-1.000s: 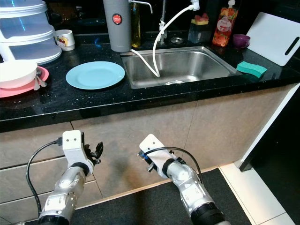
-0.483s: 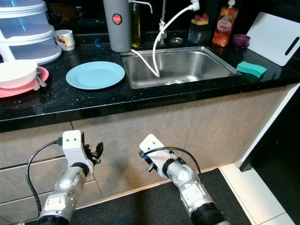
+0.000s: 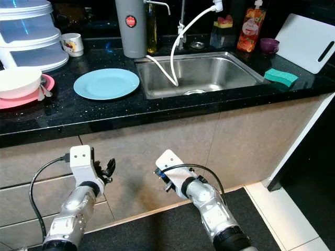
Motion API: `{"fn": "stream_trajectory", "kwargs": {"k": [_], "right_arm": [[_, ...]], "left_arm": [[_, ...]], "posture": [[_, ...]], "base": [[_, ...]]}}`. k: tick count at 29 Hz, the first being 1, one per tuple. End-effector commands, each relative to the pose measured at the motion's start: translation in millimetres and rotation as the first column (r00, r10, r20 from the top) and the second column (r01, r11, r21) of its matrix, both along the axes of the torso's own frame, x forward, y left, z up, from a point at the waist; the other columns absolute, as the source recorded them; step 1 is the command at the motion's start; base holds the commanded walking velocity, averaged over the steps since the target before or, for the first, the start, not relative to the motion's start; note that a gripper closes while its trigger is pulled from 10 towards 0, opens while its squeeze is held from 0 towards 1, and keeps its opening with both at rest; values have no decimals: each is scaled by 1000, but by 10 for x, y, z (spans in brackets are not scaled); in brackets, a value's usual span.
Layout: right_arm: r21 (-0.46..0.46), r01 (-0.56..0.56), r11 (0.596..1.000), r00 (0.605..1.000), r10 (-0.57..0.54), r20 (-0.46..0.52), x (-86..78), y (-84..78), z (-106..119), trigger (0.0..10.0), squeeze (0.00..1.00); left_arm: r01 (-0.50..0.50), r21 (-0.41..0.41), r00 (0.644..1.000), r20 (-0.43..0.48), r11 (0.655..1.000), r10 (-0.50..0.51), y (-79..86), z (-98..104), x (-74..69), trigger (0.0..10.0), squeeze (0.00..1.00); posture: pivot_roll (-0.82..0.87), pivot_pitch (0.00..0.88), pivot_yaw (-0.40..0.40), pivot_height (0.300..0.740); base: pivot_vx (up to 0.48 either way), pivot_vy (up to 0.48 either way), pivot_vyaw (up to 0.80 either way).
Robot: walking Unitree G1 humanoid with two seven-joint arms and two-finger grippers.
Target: Kitchen organization
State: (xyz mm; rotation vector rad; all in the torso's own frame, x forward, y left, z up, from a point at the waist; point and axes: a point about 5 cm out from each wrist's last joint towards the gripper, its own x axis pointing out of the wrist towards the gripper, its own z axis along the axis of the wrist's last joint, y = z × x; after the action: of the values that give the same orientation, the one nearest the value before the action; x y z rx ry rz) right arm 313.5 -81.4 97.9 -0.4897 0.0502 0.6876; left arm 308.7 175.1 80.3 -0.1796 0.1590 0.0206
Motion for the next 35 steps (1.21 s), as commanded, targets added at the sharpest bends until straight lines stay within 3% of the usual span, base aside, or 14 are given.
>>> {"fn": "stream_trajectory", "kwargs": {"k": [1,35], "right_arm": [[5,3,1000,1000,-3,-9,-21,-22,-29,10000,0],[6,3,1000,1000,-3,-9,-17,-21,-23,10000,0]], "left_arm": [[0,-7,1000,-13,1000,0,-9,-41,-20,10000,0],[-1,-9,1000,-16,1000,0,-11,-40,-12,10000,0]], "posture": [[-102,53,-7,740],[-100,68,-6,740]], "base": [[0,0,0],[0,0,0]]}}
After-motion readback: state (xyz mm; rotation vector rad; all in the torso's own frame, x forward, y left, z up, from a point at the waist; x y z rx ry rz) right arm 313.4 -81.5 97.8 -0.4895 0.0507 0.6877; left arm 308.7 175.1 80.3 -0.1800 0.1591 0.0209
